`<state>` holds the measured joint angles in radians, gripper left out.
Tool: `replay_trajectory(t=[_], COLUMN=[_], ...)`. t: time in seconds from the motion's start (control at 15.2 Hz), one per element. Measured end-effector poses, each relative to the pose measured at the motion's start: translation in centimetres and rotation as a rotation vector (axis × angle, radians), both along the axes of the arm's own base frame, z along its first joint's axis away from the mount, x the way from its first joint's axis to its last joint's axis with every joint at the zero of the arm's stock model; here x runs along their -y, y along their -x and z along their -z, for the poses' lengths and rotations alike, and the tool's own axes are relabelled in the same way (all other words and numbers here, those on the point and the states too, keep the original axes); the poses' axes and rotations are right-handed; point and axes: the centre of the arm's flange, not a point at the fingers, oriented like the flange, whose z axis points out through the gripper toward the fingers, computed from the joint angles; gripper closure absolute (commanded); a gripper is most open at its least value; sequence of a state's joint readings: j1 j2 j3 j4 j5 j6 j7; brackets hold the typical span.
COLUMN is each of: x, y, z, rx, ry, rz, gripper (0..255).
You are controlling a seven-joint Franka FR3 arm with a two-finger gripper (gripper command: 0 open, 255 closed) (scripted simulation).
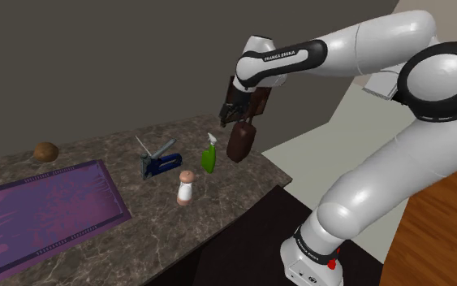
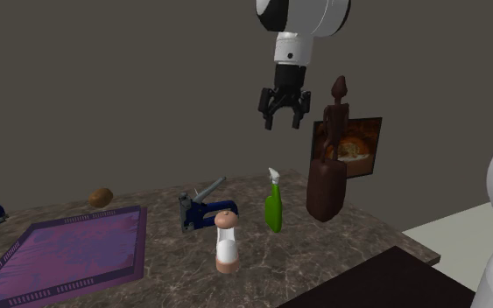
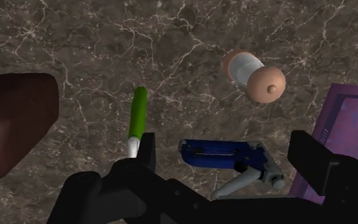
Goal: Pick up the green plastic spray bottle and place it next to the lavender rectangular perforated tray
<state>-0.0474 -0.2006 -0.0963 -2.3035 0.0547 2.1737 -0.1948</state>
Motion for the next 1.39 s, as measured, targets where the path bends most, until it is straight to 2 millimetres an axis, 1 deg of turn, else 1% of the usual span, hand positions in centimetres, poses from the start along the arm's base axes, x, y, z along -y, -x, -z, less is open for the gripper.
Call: replay_trajectory(t=[0.13,0.26,0.4,0.53,0.73,0.86,0.99,1.25,1.39], x=[0.5,1.6,2.5,3.7,4.7,6.0,6.7,8.3,8.3], y=[-1.4,-3.2,-4.9,-6.6,-9.1,-10.9,-12.7,-15.2,-15.5], z=[1.7,3.8,5.2,7.2,10.2,11.8,13.5,16.6,17.8], rx=[-0.001,-0.003,-0.004,-0.006,-0.008,-0.011,-0.011,-0.015,-0.015], ry=[0.001,0.003,0.004,0.006,0.008,0.009,0.011,0.013,0.013], rz=[0.001,0.001,0.001,0.002,0.003,0.003,0.003,0.004,0.004], gripper=[0,0,0,0,0,0,0,0,0])
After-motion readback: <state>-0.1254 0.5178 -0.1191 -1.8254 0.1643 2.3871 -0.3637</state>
